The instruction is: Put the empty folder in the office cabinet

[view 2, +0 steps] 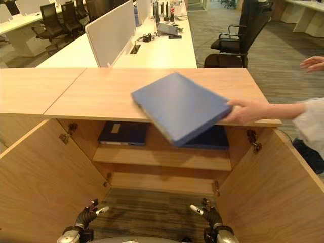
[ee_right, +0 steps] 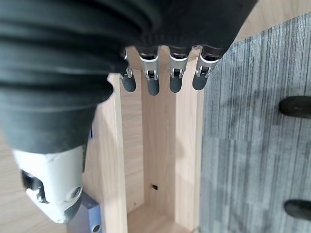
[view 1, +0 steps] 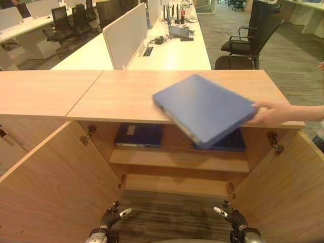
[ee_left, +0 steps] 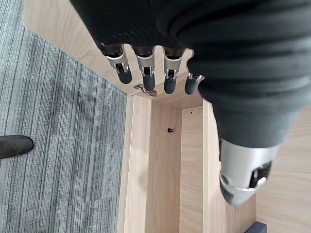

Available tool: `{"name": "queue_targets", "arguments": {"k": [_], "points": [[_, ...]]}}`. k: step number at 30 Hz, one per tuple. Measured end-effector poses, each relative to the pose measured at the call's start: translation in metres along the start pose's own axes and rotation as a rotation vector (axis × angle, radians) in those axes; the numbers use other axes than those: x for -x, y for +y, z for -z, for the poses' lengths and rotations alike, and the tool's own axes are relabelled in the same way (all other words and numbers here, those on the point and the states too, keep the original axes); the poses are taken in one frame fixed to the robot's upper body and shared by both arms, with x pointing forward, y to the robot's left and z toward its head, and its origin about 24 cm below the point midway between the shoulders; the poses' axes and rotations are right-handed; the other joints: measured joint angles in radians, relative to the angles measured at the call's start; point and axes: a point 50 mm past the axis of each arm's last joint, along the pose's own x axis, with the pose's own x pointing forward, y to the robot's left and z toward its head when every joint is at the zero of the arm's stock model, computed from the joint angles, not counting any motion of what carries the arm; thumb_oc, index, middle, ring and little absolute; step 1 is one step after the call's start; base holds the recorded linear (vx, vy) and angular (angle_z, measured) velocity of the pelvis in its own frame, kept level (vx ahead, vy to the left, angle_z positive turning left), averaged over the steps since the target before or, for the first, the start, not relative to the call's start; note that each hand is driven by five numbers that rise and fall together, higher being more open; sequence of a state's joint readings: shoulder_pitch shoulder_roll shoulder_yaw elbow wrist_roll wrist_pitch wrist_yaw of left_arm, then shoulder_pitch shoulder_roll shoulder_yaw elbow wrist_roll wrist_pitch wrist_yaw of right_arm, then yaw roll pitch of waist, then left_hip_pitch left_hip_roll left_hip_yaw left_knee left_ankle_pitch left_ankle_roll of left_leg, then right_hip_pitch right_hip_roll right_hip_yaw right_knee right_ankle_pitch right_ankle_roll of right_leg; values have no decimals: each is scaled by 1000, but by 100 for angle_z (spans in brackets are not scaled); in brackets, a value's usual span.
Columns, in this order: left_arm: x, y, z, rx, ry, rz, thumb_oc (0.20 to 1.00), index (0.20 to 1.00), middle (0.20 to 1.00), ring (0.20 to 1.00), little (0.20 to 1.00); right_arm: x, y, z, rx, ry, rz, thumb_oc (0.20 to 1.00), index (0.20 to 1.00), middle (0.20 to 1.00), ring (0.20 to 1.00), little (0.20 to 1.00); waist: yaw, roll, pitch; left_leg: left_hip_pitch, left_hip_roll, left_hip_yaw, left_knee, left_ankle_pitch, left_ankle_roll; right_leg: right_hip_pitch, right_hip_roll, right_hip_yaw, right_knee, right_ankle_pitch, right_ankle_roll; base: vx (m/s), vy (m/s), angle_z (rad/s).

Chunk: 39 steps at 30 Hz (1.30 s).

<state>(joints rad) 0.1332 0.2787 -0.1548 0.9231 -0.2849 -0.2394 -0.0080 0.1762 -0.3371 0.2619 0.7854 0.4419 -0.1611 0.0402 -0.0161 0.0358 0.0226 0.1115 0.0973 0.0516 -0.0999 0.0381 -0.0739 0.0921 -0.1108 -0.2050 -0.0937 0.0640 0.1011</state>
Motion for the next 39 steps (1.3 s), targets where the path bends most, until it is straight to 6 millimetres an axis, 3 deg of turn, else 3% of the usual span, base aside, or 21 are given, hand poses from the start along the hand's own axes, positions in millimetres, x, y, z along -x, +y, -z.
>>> {"name": "queue_targets", "arguments": {"k": [8, 14, 18, 23, 26, 33, 39], "points": [[4, -1, 5, -22, 6, 8, 1000, 1000, 1000, 1000, 1000, 0, -1, 1, -3, 5, 5, 1000, 1000, 1000, 1000, 1000, 0, 3, 0, 10, 0, 2, 0, -4, 1, 13, 0, 2, 0, -1, -1, 0, 0, 0], [11, -7, -61, -112, -322, 5, 1000, 1000, 1000, 1000, 1000, 1, -10, 0, -35, 0, 54, 1000, 1000, 1000, 1000, 1000, 28, 2, 1, 7, 0, -7, 0, -3, 1, 16, 0, -5, 0, -1, -1, -2, -12, 3], [23, 4, -88, -261, -476, -79, 1000, 1000, 1000, 1000, 1000, 2, -14, 0, -47, -4, 81, 1000, 1000, 1000, 1000, 1000, 31, 3, 2, 5, 0, -11, 0, -2, 1, 16, 1, -11, 0, -3, -3, -12, -11, 3], [36, 18, -99, -501, -570, -190, 1000, 1000, 1000, 1000, 1000, 7, -15, 9, -50, 10, 89, 1000, 1000, 1000, 1000, 1000, 51, 2, 2, 4, 0, -16, 0, -4, 1, 19, 0, -17, 0, -7, -1, 29, -14, 4], [54, 27, -113, -673, -688, -313, 1000, 1000, 1000, 1000, 1000, 9, -14, 12, -55, 16, 92, 1000, 1000, 1000, 1000, 1000, 64, -10, 7, 4, 0, -30, 0, -3, -1, 27, 0, -29, 0, -11, 0, 54, -23, 10], [74, 41, -129, -789, -806, -499, 1000, 1000, 1000, 1000, 1000, 9, -6, 18, -78, 33, 92, 1000, 1000, 1000, 1000, 1000, 85, -23, 12, 4, 0, -34, 0, -5, 0, 30, -1, -33, 0, -14, 0, 9, -12, 2], [91, 50, -158, -866, -937, -592, 1000, 1000, 1000, 1000, 1000, 9, -6, 23, -94, 53, 102, 1000, 1000, 1000, 1000, 1000, 82, -23, 12, 4, 0, -36, 0, -5, 0, 30, 0, -34, 0, -14, 0, 0, 0, 0]]}}
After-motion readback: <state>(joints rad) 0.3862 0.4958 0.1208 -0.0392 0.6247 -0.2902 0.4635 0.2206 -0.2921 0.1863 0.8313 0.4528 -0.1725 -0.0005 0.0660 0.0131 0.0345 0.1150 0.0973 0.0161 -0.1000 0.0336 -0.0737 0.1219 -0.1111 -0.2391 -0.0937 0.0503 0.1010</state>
